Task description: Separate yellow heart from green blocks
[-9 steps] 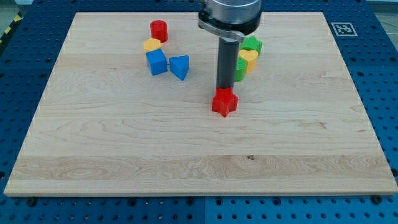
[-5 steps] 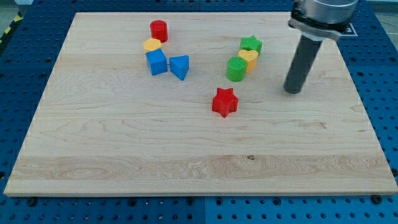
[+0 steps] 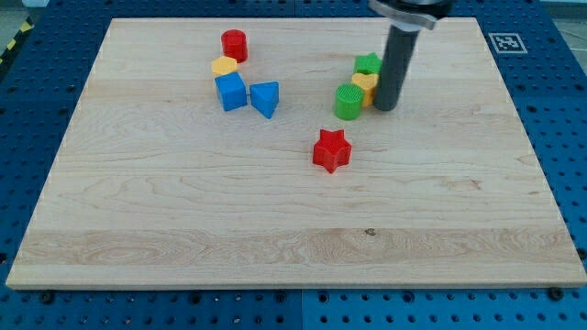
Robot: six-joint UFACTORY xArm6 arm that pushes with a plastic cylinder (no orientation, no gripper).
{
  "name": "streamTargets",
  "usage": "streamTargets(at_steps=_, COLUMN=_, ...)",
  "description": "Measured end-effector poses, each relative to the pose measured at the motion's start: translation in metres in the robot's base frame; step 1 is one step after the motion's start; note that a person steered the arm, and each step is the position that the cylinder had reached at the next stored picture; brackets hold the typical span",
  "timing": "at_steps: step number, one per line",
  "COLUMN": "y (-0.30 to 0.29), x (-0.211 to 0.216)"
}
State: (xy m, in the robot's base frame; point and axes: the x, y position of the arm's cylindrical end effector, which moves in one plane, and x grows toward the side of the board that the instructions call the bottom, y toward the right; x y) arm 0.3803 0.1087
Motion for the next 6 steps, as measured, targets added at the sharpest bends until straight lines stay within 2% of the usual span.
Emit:
streamTargets(at_steps=3, y=-0.043, x=-0.024)
streamTargets(at_steps=5, y=-0.059, x=-0.014)
streamTargets(at_steps=6, y=-0.063, x=-0.033)
